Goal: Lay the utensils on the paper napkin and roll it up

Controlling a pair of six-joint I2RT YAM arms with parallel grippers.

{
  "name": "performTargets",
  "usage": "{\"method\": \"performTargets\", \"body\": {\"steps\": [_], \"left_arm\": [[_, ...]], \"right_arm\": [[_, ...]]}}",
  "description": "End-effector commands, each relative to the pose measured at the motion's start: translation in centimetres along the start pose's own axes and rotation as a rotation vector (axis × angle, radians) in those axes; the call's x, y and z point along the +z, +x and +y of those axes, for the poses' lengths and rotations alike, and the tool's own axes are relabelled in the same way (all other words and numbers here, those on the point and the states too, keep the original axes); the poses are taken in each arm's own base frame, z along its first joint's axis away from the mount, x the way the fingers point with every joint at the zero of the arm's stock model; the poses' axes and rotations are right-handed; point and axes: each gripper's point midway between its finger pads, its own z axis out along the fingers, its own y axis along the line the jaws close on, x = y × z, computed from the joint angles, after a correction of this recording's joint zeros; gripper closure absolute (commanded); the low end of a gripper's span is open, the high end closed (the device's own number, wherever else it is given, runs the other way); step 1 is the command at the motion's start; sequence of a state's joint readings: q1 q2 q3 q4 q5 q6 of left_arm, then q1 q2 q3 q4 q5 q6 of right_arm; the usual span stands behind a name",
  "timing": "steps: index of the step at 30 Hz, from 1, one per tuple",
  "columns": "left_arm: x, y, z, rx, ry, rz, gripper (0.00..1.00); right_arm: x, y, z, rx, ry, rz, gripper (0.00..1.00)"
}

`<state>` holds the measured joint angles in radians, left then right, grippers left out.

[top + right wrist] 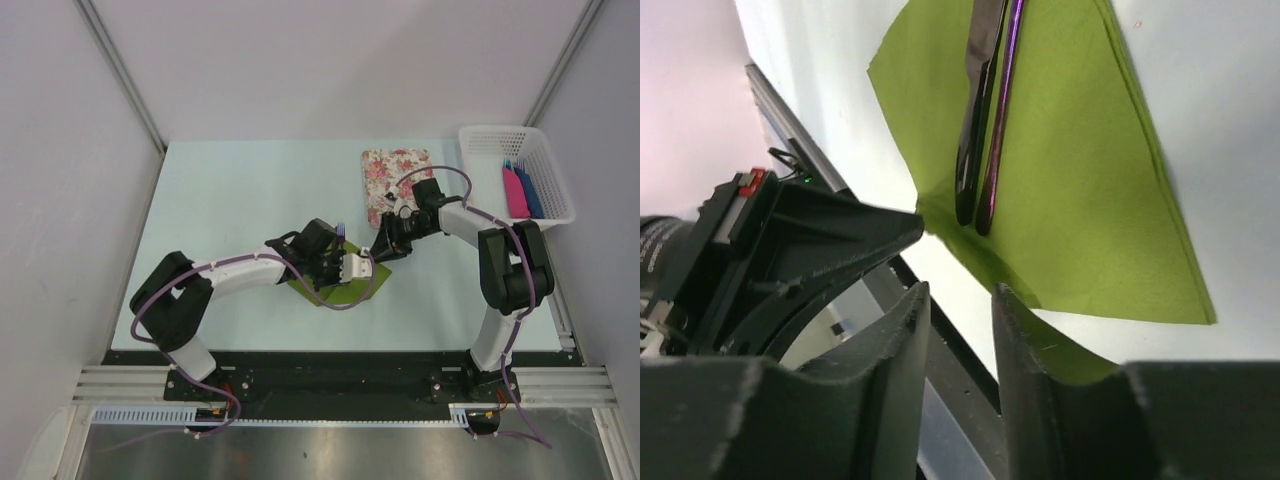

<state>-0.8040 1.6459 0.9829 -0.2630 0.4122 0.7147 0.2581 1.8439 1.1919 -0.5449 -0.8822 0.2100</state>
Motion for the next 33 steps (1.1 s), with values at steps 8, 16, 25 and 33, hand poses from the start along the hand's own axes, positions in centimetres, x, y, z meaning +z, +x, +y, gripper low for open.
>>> {"method": "performTargets", "body": {"steps": [8,16,25,33], "left_arm": [[0.1,-1.3,4.3,0.008,-0.054,-0.057,1.0],[0.5,-0.5,5.6,-0.009,-0.061,-0.044,1.0],[0.9,0.1,6.0,-0.019,-0.075,-0.022,1.0],[1.1,0.4,6.3,-0.034,-0.076,-0.008,1.0]], "right_arm": [[1.5,1.5,1.6,0.055,-0.118,0.058,0.76],[2.8,2.7,2.1,0.074,-0.137,0.111,0.78],[4.3,4.1,2.2,0.069,-0.119,0.162,0.78],[5.7,4.8,0.7,0.065,-0.046,0.182,0.8]]}}
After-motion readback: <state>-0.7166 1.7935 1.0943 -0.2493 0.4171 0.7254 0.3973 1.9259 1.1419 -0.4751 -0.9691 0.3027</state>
